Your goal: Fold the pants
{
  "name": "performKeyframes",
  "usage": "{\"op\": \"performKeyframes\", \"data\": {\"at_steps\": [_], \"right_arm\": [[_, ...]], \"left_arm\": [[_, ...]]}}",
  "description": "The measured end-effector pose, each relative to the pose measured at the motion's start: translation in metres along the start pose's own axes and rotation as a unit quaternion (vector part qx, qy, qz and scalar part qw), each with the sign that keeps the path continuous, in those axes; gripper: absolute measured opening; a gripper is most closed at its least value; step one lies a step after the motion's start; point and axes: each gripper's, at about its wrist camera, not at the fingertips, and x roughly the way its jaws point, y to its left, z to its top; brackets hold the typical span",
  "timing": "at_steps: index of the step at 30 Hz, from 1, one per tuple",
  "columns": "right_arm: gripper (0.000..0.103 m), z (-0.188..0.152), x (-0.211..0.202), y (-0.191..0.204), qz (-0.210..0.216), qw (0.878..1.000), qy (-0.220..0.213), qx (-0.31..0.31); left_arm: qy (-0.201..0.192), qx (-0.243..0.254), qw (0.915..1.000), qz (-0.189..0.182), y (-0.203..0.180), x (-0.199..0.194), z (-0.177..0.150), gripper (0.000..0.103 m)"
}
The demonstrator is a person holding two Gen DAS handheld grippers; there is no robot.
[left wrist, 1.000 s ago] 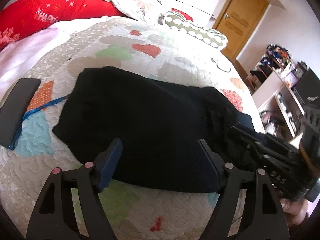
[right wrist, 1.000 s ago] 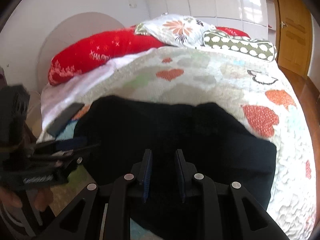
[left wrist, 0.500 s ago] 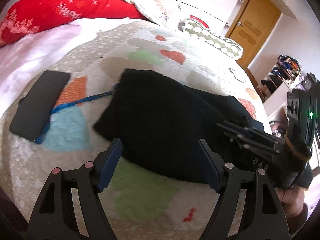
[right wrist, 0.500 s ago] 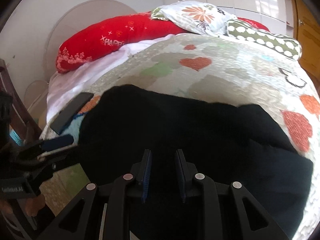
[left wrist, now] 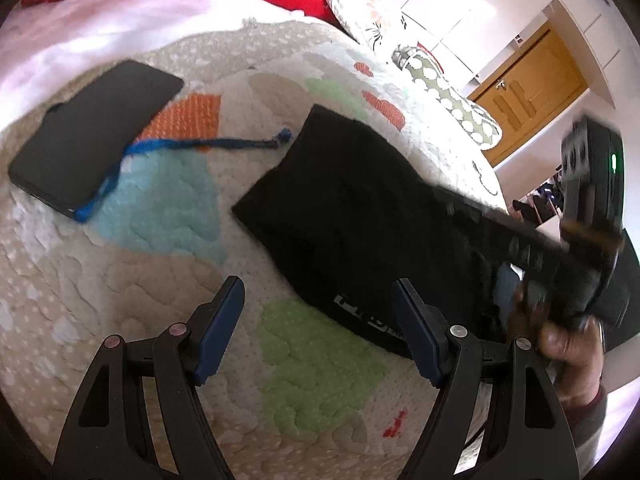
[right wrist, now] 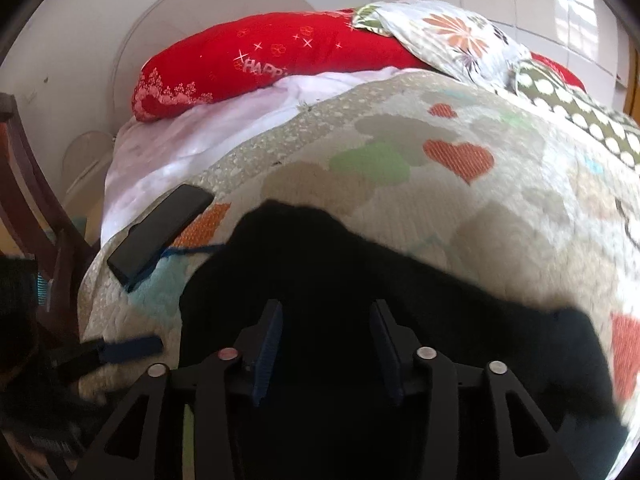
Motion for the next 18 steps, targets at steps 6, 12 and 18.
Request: {"op": "performKeyframes", "data": {"at_steps": [6, 12, 18], "right_arm": [[0.047, 0.030, 0.031, 0.003, -0.006, 1.000, 0.011, -0.014], [0.057, 0.045, 0.071, -0.005, 0.003, 0.999, 0.036, -0.019], [0.074, 0.046, 0.089, -0.030, 0.051, 0.997, 0.035, 0.038]], "left_arm": [[0.005, -0.004, 1.0000, -0.004, -0.003, 0.013, 0.004, 0.078], [0.000, -0.007, 0.9997, -0.025, -0.004, 0.024, 0.009, 0.095], [-0.023, -0.005, 0.9988, -0.042, -0.005, 0.025, 0.009, 0.102]]}}
